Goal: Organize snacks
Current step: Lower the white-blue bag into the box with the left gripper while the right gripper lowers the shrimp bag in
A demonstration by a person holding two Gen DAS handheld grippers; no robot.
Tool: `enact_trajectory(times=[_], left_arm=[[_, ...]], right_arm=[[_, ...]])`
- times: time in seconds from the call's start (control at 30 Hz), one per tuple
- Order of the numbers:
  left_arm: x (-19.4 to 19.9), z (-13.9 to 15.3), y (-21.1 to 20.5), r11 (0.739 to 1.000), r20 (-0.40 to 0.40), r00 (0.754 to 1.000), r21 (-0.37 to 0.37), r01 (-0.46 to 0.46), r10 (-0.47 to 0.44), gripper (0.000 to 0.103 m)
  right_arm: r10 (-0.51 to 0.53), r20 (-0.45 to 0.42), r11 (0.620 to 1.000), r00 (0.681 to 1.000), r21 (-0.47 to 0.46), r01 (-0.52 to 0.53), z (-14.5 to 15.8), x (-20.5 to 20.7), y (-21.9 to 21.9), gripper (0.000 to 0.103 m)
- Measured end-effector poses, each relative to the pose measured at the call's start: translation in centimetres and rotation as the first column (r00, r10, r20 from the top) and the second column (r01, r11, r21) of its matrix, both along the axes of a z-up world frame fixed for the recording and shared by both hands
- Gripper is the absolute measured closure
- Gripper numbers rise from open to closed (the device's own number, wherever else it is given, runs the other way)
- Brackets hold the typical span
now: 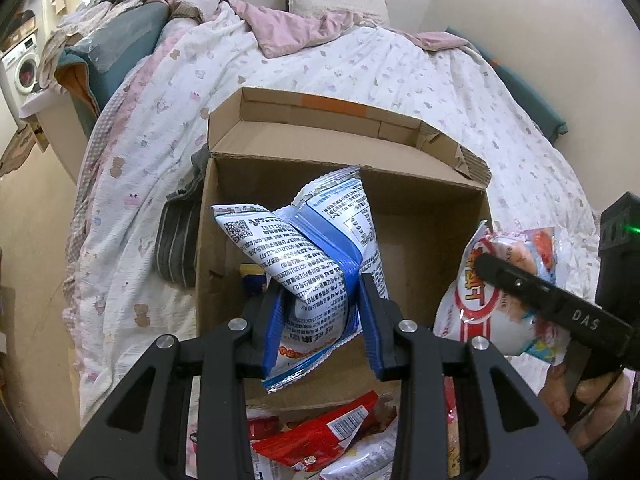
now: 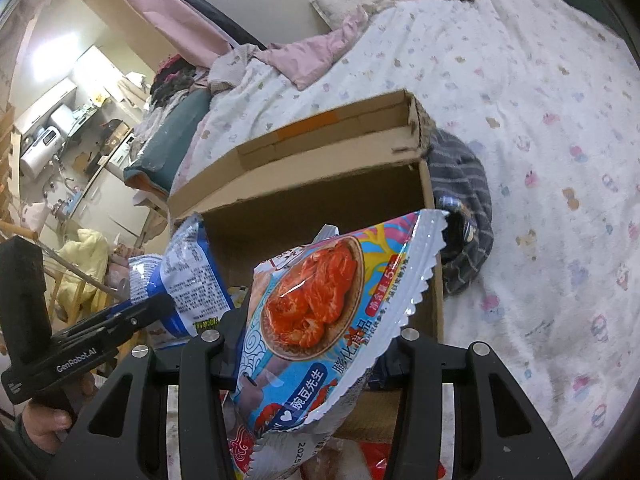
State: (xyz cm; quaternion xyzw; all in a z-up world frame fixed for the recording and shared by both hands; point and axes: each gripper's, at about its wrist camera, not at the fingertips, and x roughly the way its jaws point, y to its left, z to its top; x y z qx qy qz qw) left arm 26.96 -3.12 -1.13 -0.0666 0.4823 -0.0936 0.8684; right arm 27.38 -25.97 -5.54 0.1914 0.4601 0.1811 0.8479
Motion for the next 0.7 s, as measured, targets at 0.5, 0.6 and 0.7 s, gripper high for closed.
enact_trajectory(times=[0.5, 0.6, 0.7], left_arm=[[0.19, -1.07, 0.04, 1.0, -0.031, 0.999, 0.017, -0.008, 0.009, 0.069], [0.14, -1.08, -0.02, 1.0, -0.03, 1.0, 0.018, -0.005, 0.005, 0.069], [0.15, -1.1, -0.06, 1.0, -0.032, 0.999, 0.023, -0.004, 0.004, 0.069]], right_arm=[[0.001, -0.019, 1.0, 1.0, 0.0, -0.001, -0.69, 0.42, 0.5, 0.052], [0.0, -0.018, 1.0, 1.0, 0.004, 0.0, -0.89, 0.37, 0.56, 0.052], [-0.002, -0.019, 1.0, 1.0, 0.008, 0.003, -0.95, 0.46, 0.64, 0.05]])
